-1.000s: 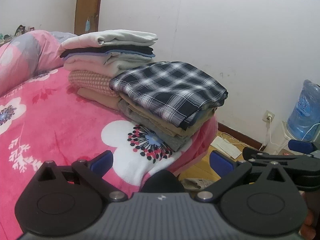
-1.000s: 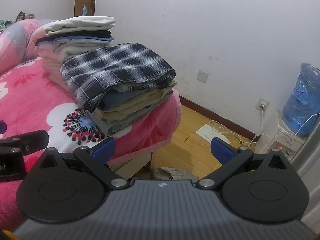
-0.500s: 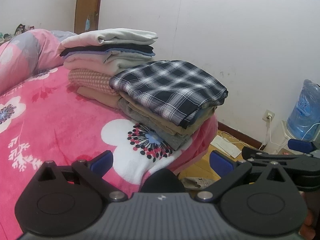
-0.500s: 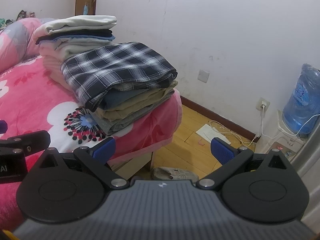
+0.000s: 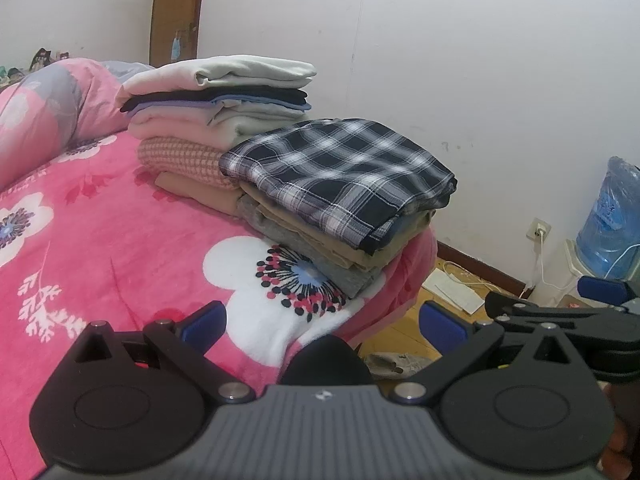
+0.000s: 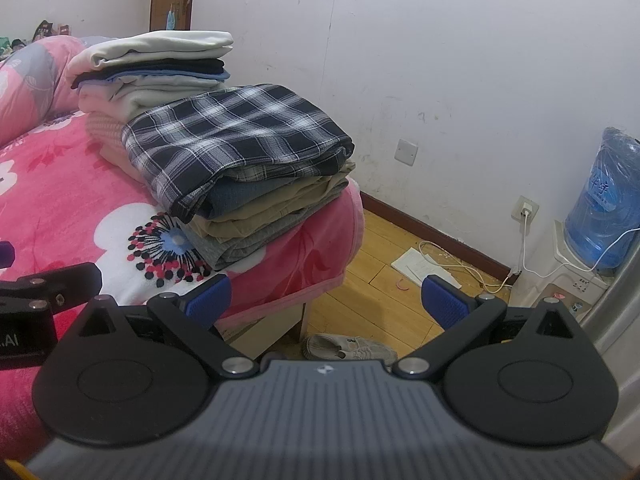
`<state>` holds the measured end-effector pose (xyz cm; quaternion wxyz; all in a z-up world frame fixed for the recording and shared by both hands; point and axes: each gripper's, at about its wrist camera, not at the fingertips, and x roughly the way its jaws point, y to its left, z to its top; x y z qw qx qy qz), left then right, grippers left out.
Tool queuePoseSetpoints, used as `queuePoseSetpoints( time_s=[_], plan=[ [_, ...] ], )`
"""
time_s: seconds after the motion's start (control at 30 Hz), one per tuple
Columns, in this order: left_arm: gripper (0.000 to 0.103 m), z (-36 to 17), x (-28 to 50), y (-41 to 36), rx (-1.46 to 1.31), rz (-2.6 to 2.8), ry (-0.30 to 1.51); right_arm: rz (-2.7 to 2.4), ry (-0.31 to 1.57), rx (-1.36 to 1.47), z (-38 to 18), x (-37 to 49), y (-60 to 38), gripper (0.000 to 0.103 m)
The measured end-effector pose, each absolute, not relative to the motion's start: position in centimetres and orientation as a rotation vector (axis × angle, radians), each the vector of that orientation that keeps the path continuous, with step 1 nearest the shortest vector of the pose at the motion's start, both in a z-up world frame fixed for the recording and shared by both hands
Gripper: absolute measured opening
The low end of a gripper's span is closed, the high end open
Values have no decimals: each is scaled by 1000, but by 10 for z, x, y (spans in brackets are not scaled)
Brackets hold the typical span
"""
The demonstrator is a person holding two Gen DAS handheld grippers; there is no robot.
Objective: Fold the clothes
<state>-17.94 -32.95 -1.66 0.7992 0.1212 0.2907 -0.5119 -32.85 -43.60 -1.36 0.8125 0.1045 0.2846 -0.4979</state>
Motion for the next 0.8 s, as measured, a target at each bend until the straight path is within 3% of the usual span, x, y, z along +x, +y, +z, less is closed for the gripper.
queuePoseSetpoints(
  time_s=[0.8],
  plan=[
    [103, -17, -181, -331, 265, -1103, 627, -1066, 606, 226, -14, -329, -436, 102]
  ],
)
